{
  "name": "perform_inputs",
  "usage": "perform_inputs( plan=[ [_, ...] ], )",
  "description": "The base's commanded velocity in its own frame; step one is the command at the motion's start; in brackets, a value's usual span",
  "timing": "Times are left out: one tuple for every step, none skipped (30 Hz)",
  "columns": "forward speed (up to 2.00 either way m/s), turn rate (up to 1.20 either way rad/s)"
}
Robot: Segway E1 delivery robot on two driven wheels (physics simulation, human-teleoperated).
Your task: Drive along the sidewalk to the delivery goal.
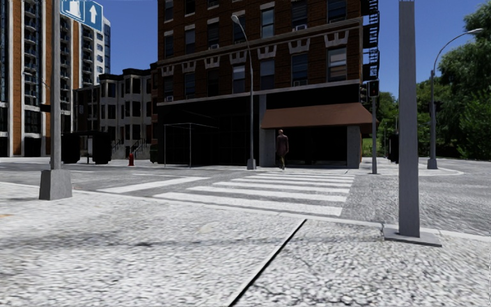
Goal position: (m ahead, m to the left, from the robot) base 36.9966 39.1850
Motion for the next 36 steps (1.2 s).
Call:
perform_inputs(
  plan=[
    [1.35,0.01],
    [1.35,0.00],
    [1.35,0.00],
    [1.35,0.00],
    [1.35,0.00],
    [1.35,0.00],
    [1.35,0.00],
    [1.35,0.00],
    [1.35,0.00],
    [1.35,0.00],
    [1.35,0.00],
    [1.35,0.00],
    [1.35,0.00],
    [1.35,0.00],
    [1.35,0.00],
    [1.35,0.00],
    [1.35,0.00],
    [1.35,0.00],
    [1.35,0.00],
    [1.35,0.00],
    [1.35,0.00],
    [1.35,0.00],
    [1.35,0.00],
    [1.35,0.00],
    [1.35,0.00],
    [1.35,0.00],
    [1.35,0.00],
    [1.35,0.00],
    [1.35,0.00],
    [1.35,0.00],
    [1.35,0.00],
    [1.35,0.00],
    [1.35,0.00],
    [1.35,0.00],
    [1.35,0.00],
    [1.35,0.00]
  ],
)
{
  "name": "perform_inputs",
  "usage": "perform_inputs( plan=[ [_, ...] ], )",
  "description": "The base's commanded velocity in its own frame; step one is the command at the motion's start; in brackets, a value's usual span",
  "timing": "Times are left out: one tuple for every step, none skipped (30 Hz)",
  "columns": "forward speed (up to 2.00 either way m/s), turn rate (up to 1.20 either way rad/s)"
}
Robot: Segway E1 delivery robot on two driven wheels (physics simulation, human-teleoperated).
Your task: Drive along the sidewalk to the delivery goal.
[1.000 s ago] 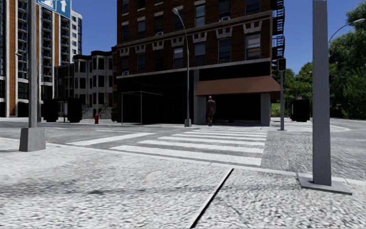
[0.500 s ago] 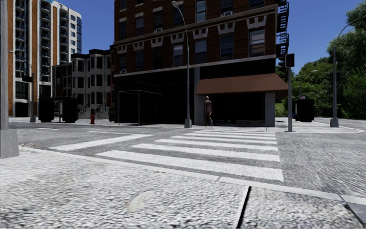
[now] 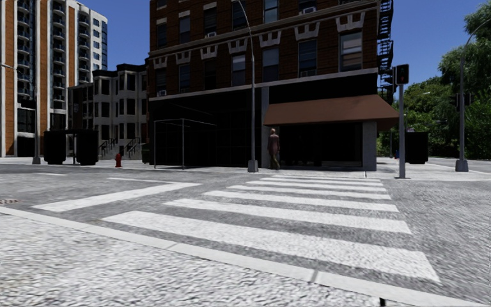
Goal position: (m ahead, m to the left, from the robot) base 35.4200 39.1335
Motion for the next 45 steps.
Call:
perform_inputs(
  plan=[
    [1.35,0.00],
    [1.35,0.00],
    [1.35,0.00],
    [1.35,0.00],
    [1.35,0.00],
    [1.35,0.00],
    [1.35,0.00],
    [1.35,0.00],
    [1.35,0.00],
    [1.35,-0.03],
    [1.35,-0.20],
    [1.35,-0.35],
    [1.35,-0.35],
    [1.35,-0.45],
    [1.35,-0.47],
    [1.35,-0.48],
    [1.35,-0.49],
    [1.35,-0.50],
    [1.35,-0.58],
    [1.35,-0.67],
    [1.35,-0.70],
    [1.35,-0.71],
    [1.35,-0.71],
    [1.35,-0.72],
    [1.35,-0.74],
    [1.35,-0.76],
    [1.35,-0.76],
    [1.35,-0.77],
    [1.35,-0.77],
    [1.35,-0.77],
    [1.35,-0.77],
    [1.35,-0.77],
    [1.35,-0.77],
    [1.35,-0.77],
    [1.35,-0.72],
    [1.35,0.00],
    [1.35,0.00],
    [1.35,0.00],
    [1.35,0.00],
    [1.35,0.00],
    [1.35,0.00],
    [1.35,0.00],
    [1.35,0.00],
    [1.35,0.00],
    [1.35,0.00]
  ],
)
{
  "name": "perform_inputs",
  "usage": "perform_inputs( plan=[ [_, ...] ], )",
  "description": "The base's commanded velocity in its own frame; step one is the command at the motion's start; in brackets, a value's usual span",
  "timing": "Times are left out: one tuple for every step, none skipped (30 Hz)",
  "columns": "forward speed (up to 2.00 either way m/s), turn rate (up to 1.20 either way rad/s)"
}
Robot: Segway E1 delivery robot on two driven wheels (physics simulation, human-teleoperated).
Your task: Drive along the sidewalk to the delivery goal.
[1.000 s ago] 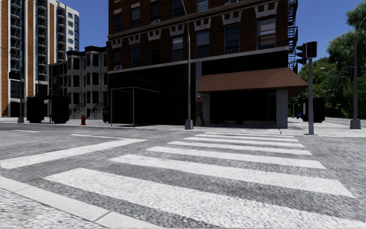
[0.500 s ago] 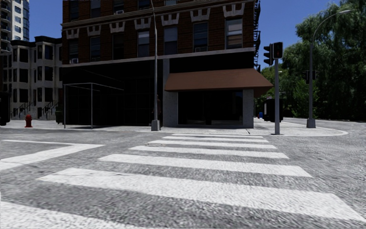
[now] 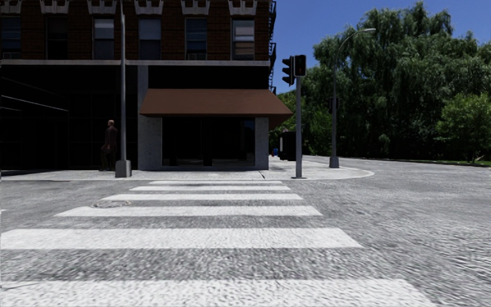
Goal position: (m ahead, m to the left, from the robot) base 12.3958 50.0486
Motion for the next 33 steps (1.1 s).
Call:
perform_inputs(
  plan=[
    [1.35,0.00],
    [1.35,0.00],
    [1.35,0.00],
    [1.35,0.00],
    [1.35,0.00],
    [1.35,0.00],
    [1.35,0.00],
    [1.35,0.00],
    [1.35,0.00],
    [1.35,0.00],
    [1.35,0.00],
    [1.35,0.00],
    [1.35,0.00],
    [1.35,0.05],
    [1.35,0.06],
    [1.35,0.00],
    [1.35,0.00],
    [1.35,0.00],
    [1.35,0.00],
    [1.35,0.00],
    [1.35,0.00],
    [1.35,0.00],
    [1.35,0.00],
    [1.35,0.00],
    [1.35,0.00],
    [1.35,0.00],
    [1.35,0.00],
    [1.35,0.00],
    [1.35,0.00],
    [1.35,0.00],
    [1.35,0.00],
    [1.35,0.00],
    [1.35,0.00]
  ],
)
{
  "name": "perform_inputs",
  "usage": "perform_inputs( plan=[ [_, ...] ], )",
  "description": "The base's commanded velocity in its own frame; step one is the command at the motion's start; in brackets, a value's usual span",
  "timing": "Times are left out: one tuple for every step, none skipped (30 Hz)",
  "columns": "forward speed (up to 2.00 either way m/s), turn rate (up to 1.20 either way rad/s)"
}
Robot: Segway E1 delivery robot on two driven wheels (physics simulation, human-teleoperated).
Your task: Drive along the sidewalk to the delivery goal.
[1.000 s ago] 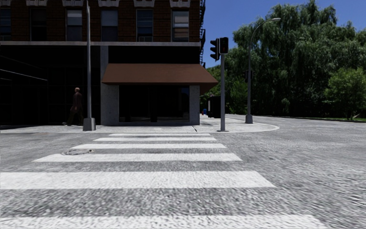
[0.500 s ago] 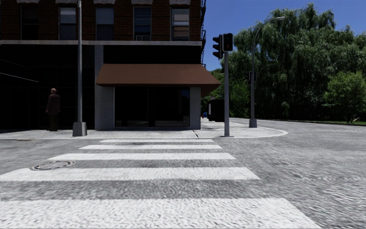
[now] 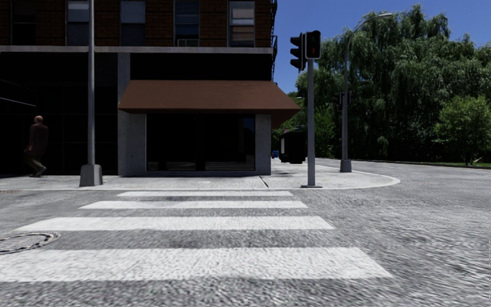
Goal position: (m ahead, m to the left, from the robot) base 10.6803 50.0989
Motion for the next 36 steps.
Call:
perform_inputs(
  plan=[
    [1.35,0.00],
    [1.35,0.00],
    [1.35,0.00],
    [1.35,0.00],
    [1.35,0.00],
    [1.35,0.00],
    [1.35,0.00],
    [1.35,0.00],
    [1.35,0.00],
    [1.35,0.00],
    [1.35,0.00],
    [1.35,0.00],
    [1.35,0.00],
    [1.35,0.00],
    [1.35,0.00],
    [1.35,0.00],
    [1.35,0.00],
    [1.35,0.00],
    [1.35,0.00],
    [1.35,0.00],
    [1.35,0.00],
    [1.35,0.00],
    [1.35,0.00],
    [1.35,0.00],
    [1.35,0.00],
    [1.35,0.00],
    [1.35,0.00],
    [1.35,0.00],
    [1.35,0.00],
    [1.35,0.00],
    [1.35,0.00],
    [1.35,0.00],
    [1.35,0.00],
    [1.35,0.00],
    [1.35,0.00],
    [1.35,0.00]
  ],
)
